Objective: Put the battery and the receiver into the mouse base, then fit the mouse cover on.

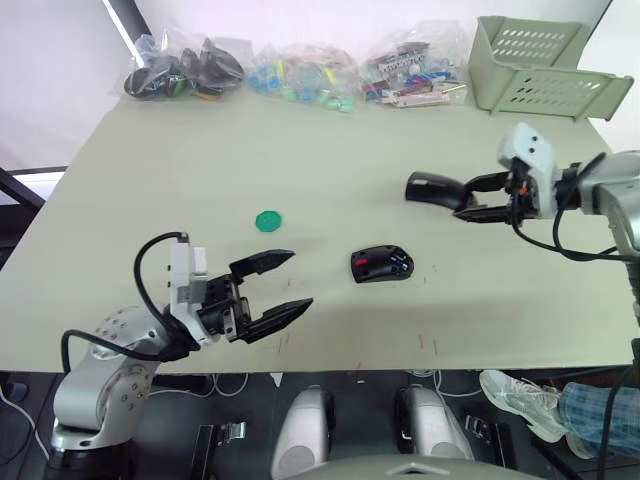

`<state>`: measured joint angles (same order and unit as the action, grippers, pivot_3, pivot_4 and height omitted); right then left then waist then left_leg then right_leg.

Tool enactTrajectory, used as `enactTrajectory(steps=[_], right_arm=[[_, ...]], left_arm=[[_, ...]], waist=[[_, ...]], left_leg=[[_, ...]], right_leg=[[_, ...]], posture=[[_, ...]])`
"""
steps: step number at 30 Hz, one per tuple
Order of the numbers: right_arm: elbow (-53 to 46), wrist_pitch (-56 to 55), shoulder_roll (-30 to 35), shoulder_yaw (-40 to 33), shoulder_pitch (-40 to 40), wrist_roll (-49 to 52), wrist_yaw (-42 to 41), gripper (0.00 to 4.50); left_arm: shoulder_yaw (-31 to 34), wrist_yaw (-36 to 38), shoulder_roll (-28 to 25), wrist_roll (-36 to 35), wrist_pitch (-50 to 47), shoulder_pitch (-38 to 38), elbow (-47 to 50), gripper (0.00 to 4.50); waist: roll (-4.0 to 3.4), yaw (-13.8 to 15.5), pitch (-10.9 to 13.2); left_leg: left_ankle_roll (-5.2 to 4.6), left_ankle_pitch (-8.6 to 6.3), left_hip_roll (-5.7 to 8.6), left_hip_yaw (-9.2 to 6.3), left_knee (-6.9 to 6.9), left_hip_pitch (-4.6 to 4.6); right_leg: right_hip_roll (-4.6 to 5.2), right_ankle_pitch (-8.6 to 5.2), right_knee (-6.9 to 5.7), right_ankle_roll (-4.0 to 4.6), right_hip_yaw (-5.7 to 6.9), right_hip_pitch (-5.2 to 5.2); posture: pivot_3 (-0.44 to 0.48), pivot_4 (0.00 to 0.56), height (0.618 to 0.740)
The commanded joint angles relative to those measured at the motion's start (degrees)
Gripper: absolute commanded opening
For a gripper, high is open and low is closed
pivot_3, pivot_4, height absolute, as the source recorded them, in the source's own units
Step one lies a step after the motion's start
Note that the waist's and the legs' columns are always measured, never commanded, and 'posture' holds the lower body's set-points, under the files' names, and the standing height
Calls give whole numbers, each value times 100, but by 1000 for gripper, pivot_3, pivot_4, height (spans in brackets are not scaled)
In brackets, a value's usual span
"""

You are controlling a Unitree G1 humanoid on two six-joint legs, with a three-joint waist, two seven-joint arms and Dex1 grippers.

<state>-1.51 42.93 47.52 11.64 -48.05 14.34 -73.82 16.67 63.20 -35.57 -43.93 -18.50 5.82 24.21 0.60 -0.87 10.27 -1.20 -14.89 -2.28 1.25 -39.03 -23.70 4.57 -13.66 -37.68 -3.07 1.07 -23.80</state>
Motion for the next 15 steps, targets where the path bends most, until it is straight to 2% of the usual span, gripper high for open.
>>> enactTrajectory(steps=[1,7,10,15], right_arm=[[-604,263,50,332,-409,113,-298,2818],[-661,335,-344,1191,-881,-93,-424,2818],[-338,-85,-508,1562,-873,-464,-346,2818],[17,-355,-719,1784,-892,-694,-359,2818]], left_arm=[[369,249,-37,-203,197,159,-187,4500],[707,705,-210,-350,229,469,-503,4500],[845,747,-206,-376,267,595,-547,4500],[1009,789,-184,-391,266,823,-558,4500]], waist=[[0,6,0],[3,23,0],[4,11,1],[6,12,1]], left_leg=[[0,0,-1,-2,0,0],[1,0,-1,-4,-1,-3],[1,0,-1,-1,-1,-5],[1,0,-1,0,-1,-6]], right_leg=[[0,0,0,0,1,0],[1,-1,4,2,8,0],[3,-1,6,2,5,-1],[2,-1,4,2,6,-4]], posture=[[0,150,740],[0,150,740],[0,150,740],[0,150,740]])
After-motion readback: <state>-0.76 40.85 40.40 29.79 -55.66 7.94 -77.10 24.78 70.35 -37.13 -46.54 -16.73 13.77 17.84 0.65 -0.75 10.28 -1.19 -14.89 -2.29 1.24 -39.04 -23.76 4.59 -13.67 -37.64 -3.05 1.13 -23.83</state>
